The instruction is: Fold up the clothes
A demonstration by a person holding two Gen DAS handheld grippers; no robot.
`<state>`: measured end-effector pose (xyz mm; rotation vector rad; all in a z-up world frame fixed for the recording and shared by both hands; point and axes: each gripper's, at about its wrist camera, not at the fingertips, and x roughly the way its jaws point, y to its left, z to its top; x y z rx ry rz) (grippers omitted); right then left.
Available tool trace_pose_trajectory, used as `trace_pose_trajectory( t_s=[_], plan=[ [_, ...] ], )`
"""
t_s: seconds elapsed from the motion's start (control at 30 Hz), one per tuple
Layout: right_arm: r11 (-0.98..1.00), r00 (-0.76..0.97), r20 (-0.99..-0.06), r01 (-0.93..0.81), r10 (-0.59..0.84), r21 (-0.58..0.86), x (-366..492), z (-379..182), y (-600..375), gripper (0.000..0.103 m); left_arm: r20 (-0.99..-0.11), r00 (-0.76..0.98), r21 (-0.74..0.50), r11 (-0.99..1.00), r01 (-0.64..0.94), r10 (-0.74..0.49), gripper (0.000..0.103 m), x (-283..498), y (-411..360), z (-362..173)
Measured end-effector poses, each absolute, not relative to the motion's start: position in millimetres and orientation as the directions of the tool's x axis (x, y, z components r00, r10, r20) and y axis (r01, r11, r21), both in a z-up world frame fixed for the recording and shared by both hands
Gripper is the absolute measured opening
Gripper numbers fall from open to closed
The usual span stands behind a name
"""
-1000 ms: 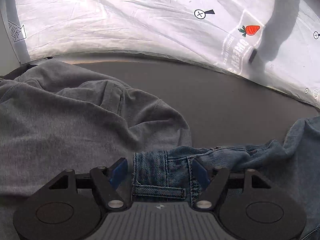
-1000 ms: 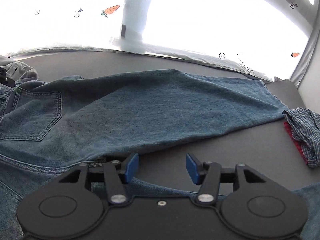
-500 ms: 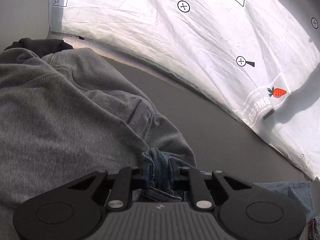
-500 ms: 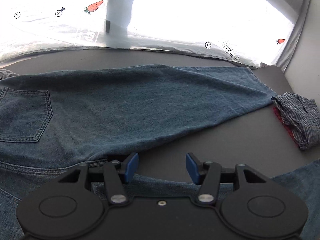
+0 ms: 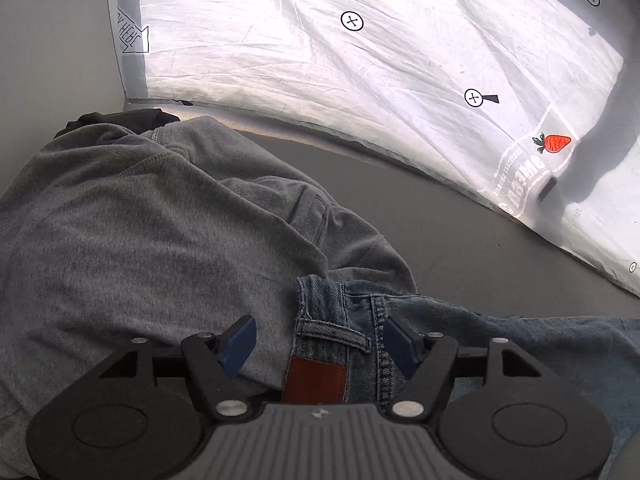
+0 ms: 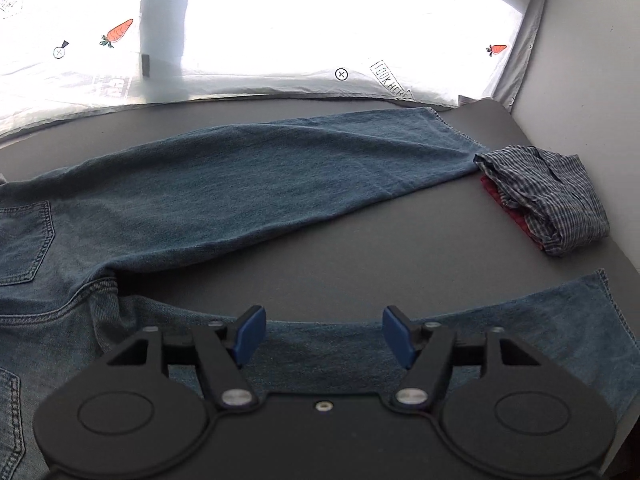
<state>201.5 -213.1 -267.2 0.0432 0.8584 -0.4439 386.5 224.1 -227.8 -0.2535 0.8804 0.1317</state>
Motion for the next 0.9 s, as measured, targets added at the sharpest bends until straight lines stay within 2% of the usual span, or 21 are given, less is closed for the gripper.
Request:
trace_pose_trajectory(
  t_s=[0.13,0.43,0.57,0.7,0.9],
  plan=[
    [0.857,0.558,-0.745,0.513,-0.366,-0.037,170.1,-260.3,-265.9,0.072,-0.800,0.600,-0.175,0.957,-0.232,-0.001,0.073,343.2,201.0,-230.8],
    [0.705,0.531,-0.791,0.684,-0.302,0.190,82.9,-272.3,-416.8,0.072,-0.815,0.570,-0.125,0.929,-0.348,0.104,0.073,225.3,142.8,-238.5],
    [0.648,0.497,-0.819,0.730,-0.286,0.217,38.8,-290.4,-469.8,0.072,-0.830,0.545,-0.076,0.943,-0.323,0.120,0.073,181.1,99.0,-250.0],
    [0.621,0.477,-0.839,0.749,-0.263,0.232,7.5,-305.2,-508.1,0.072,-0.858,0.477,0.016,0.939,-0.344,0.189,0.073,149.0,64.2,-275.0],
    [0.609,0.525,-0.827,0.728,-0.199,0.316,-25.4,-307.3,-549.3,0.072,-0.877,0.461,-0.103,0.881,-0.462,0.139,0.073,109.7,54.1,-284.2]
  ],
)
